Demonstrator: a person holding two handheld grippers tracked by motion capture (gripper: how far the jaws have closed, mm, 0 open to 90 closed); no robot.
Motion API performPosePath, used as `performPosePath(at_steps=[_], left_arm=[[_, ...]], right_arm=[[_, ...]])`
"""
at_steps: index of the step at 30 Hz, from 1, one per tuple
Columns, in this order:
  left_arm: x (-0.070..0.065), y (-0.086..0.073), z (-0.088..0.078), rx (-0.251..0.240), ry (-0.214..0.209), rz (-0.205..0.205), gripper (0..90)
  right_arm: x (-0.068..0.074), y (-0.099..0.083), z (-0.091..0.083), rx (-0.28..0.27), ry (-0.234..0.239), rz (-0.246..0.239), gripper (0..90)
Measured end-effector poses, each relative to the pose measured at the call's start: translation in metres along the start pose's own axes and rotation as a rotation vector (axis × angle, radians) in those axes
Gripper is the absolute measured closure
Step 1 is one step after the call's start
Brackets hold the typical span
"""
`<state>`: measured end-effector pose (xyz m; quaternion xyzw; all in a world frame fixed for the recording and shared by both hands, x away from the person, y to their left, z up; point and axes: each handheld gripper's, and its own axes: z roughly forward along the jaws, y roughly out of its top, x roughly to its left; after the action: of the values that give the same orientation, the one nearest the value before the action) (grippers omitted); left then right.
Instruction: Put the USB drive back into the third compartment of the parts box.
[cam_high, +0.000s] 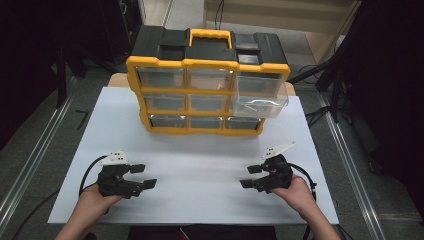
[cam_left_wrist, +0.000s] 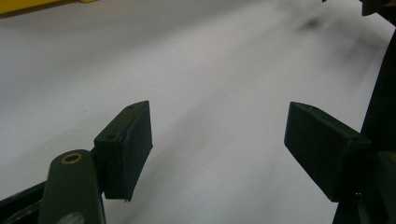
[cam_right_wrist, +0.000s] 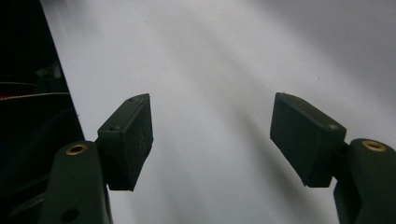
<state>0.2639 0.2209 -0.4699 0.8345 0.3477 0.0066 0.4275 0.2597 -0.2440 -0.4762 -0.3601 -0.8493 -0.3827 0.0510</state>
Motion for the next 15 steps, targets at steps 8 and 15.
performPosePath(at_steps=[8, 15], left_arm=[[0.0, 0.0, 0.0, 0.001, 0.002, 0.0, 24.9], [0.0, 0.0, 0.0, -0.001, 0.003, -0.005, 24.9]], right_arm=[[0.0, -0.012, -0.005, 0.006, -0.048, 0.023, 26.6], [-0.004, -0.021, -0.011, -0.001, -0.065, 0.045, 26.6]])
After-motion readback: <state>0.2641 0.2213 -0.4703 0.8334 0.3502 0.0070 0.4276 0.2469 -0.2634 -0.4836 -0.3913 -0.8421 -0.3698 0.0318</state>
